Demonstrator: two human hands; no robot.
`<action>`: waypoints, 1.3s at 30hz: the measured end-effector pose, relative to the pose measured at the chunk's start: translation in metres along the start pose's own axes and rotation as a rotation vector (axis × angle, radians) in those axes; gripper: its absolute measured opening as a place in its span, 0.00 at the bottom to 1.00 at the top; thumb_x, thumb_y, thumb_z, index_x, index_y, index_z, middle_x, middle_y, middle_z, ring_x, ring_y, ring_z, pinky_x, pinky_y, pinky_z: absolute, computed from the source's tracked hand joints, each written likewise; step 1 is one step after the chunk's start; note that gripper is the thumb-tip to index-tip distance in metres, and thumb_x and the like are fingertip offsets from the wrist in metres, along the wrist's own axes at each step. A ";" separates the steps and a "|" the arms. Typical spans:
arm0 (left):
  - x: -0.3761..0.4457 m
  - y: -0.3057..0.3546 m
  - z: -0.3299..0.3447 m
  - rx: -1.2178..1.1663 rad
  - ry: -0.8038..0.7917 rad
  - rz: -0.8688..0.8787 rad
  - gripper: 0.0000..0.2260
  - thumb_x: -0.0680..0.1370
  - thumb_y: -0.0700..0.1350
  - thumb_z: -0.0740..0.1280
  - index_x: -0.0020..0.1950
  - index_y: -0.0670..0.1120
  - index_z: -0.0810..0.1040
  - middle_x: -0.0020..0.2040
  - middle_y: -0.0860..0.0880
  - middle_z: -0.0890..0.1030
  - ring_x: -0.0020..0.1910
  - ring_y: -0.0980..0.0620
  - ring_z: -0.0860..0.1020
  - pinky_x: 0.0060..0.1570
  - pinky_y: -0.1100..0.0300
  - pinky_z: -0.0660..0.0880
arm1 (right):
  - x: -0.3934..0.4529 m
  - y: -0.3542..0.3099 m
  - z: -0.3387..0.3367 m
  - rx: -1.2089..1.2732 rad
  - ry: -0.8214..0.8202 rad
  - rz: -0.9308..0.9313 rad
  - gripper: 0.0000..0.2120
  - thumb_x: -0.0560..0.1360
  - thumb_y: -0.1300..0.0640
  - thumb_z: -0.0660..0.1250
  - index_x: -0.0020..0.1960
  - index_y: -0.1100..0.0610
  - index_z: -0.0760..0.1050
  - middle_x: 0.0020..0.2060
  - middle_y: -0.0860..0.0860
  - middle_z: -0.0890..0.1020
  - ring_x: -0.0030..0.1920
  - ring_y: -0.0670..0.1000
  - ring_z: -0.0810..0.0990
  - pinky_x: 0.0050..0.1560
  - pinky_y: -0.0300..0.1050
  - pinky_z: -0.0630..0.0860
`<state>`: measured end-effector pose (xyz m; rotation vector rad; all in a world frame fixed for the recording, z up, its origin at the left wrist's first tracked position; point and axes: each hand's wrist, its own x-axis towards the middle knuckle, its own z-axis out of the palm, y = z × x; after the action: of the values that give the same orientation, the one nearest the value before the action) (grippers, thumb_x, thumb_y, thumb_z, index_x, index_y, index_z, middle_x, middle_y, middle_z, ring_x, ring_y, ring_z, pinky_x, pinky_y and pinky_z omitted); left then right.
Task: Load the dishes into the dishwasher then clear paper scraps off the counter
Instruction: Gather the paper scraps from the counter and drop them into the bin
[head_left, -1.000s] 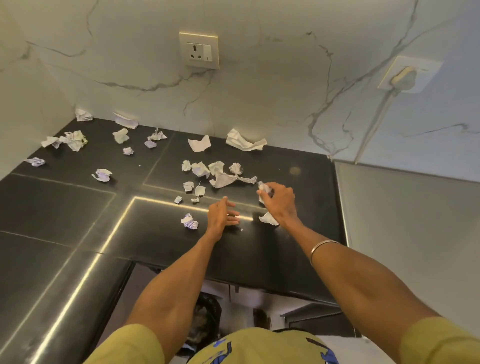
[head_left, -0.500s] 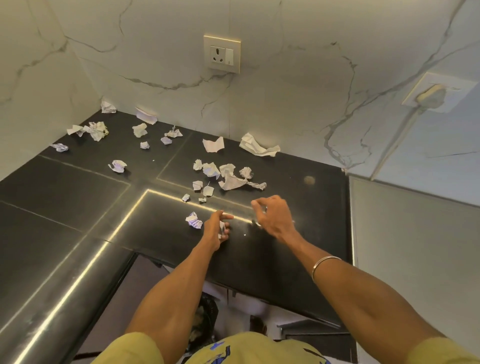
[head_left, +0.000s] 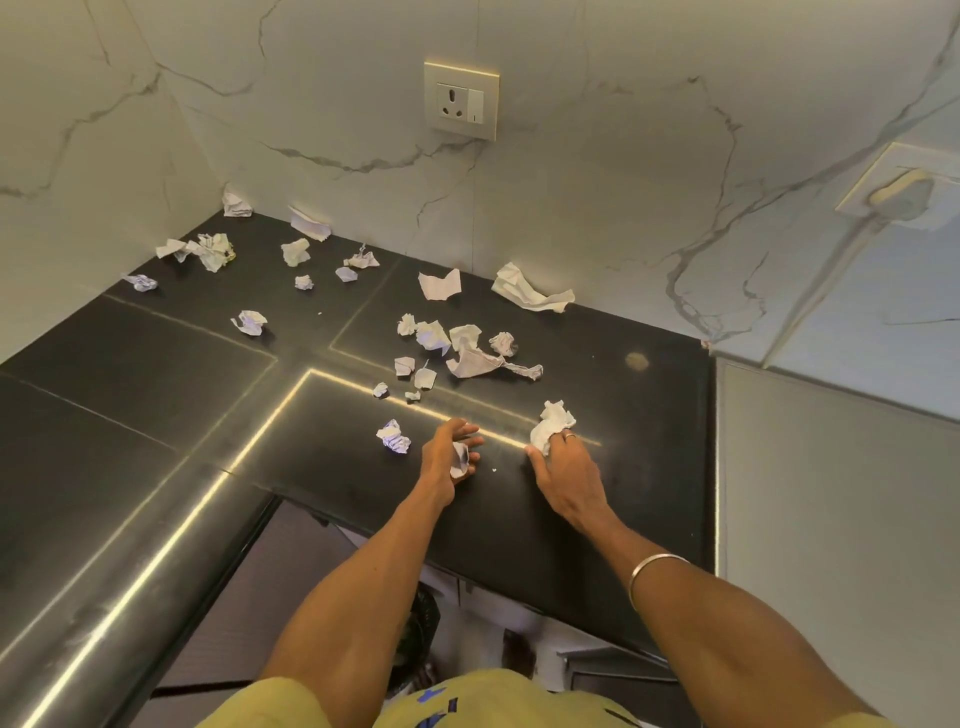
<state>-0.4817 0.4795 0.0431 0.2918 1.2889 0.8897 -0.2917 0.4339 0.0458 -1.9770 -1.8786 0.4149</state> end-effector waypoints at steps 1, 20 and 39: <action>-0.002 0.001 0.002 -0.030 -0.010 -0.003 0.15 0.77 0.49 0.65 0.54 0.39 0.80 0.45 0.42 0.82 0.28 0.52 0.75 0.29 0.61 0.67 | 0.005 -0.007 0.001 0.044 -0.011 -0.012 0.17 0.80 0.45 0.61 0.55 0.59 0.75 0.50 0.54 0.79 0.49 0.53 0.76 0.48 0.43 0.71; -0.012 0.013 -0.002 -0.351 -0.161 -0.069 0.11 0.77 0.48 0.67 0.43 0.41 0.82 0.35 0.45 0.82 0.33 0.48 0.82 0.35 0.56 0.80 | 0.048 -0.083 0.031 0.147 -0.137 -0.356 0.05 0.76 0.55 0.70 0.48 0.53 0.84 0.39 0.46 0.78 0.37 0.44 0.74 0.40 0.37 0.74; -0.005 0.017 0.007 -0.380 0.112 0.012 0.05 0.83 0.46 0.60 0.55 0.51 0.75 0.42 0.48 0.79 0.22 0.55 0.69 0.20 0.69 0.61 | 0.077 -0.015 0.000 0.073 -0.087 0.248 0.10 0.78 0.58 0.64 0.59 0.55 0.71 0.60 0.60 0.71 0.56 0.60 0.72 0.52 0.52 0.73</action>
<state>-0.4826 0.4888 0.0601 -0.0501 1.1922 1.1515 -0.3003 0.5116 0.0565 -2.1814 -1.6454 0.6402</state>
